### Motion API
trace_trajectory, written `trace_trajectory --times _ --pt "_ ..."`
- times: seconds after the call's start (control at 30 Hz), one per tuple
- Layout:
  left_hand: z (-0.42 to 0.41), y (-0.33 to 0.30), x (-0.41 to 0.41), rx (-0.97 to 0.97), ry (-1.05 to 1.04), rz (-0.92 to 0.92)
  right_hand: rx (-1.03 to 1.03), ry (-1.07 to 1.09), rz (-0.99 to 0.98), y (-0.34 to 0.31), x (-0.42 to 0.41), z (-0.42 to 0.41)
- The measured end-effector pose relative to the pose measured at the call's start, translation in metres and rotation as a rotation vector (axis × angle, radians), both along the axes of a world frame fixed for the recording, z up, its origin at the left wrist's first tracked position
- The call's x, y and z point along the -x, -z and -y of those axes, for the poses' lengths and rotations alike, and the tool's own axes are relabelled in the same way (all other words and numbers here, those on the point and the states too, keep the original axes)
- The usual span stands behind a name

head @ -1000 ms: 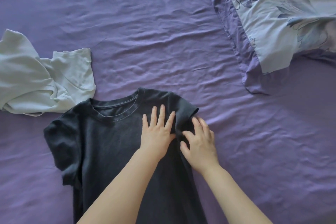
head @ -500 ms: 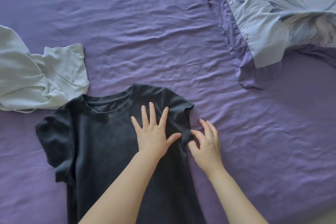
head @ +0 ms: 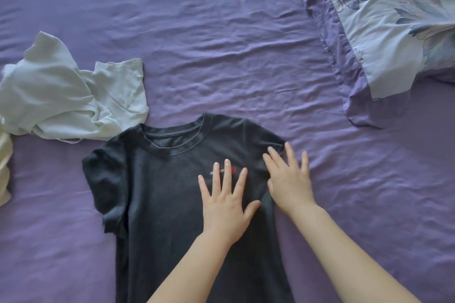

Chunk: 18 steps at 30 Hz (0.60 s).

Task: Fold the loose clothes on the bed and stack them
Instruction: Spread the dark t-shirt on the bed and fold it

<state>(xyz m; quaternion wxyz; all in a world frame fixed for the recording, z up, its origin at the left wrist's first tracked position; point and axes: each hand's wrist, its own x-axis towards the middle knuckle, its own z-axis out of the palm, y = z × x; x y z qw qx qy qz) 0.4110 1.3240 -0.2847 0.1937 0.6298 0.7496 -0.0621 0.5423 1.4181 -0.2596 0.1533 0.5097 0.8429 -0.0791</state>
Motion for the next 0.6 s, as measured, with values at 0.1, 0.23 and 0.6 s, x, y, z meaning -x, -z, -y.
trace_trajectory --times 0.1,0.23,0.6 --pt "0.012 -0.003 0.025 0.035 -0.024 -0.037 -0.039 -0.030 -0.031 -0.014 0.026 0.006" --pt "0.028 -0.015 0.070 0.059 -0.091 -0.091 0.089 -0.254 -0.216 -0.014 0.079 0.033" --pt "0.088 -0.037 0.193 -0.122 -1.024 0.200 0.276 -0.579 -0.208 0.008 0.194 0.092"
